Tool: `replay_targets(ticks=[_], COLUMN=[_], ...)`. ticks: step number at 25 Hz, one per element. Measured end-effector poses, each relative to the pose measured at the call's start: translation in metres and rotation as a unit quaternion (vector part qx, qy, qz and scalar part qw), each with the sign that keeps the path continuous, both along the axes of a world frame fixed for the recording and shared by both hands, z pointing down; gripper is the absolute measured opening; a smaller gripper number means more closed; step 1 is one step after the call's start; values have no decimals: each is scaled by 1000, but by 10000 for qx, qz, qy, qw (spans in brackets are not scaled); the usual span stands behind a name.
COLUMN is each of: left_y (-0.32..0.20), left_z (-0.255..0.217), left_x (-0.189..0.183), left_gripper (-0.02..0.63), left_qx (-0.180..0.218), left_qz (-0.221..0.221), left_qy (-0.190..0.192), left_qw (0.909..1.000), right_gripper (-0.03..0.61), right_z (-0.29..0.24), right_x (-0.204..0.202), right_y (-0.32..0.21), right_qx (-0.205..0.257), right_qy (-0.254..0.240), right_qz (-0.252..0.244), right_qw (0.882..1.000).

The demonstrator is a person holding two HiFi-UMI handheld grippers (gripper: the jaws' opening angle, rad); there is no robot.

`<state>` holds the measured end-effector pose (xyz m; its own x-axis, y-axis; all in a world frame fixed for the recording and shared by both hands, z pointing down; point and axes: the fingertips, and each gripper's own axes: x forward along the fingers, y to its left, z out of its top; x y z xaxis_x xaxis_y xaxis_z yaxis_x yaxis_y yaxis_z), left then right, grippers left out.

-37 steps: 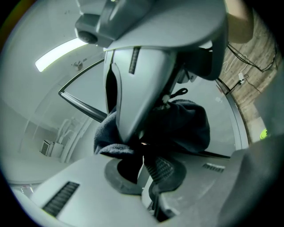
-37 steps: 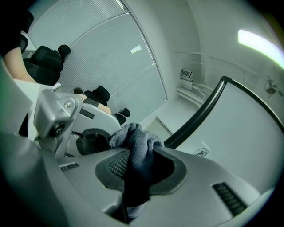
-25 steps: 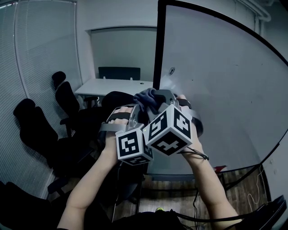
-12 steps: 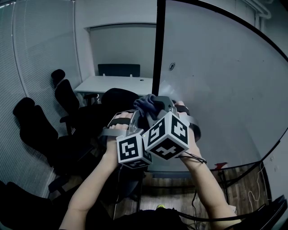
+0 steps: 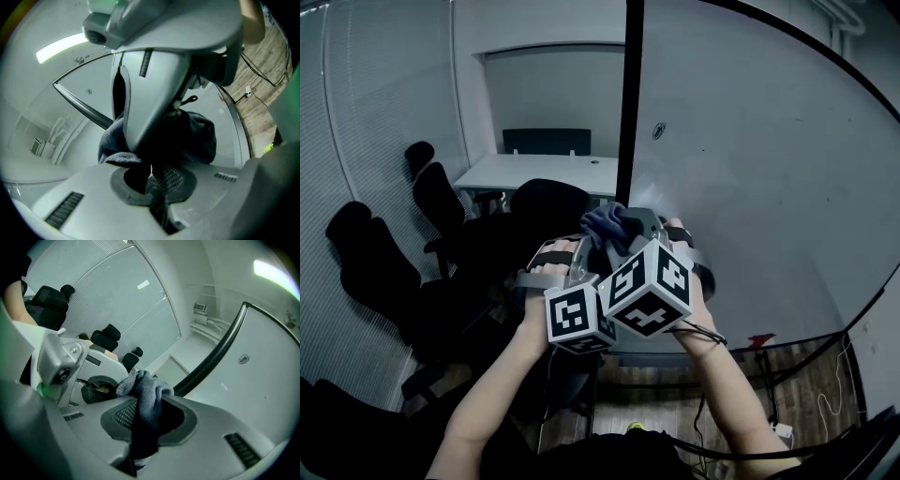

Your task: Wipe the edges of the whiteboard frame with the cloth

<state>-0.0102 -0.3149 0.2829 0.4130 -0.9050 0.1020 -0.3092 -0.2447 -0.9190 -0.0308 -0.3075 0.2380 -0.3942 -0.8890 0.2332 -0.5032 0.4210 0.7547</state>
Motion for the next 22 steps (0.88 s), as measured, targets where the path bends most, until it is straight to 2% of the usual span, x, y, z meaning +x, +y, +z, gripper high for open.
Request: replay_targets(ticks=[22], left_y=[1], left_z=[49], left_x=[1], left_gripper=[17], left_qx=[-417], left_qz=[143], left_qy=[-437], left_qw=[9981], right_gripper=[95], right_z=[47], right_x=[4], right_y=[-1], right_qx=[-456], right_qy=[-250], right_qz=[115], right_qw=[9986])
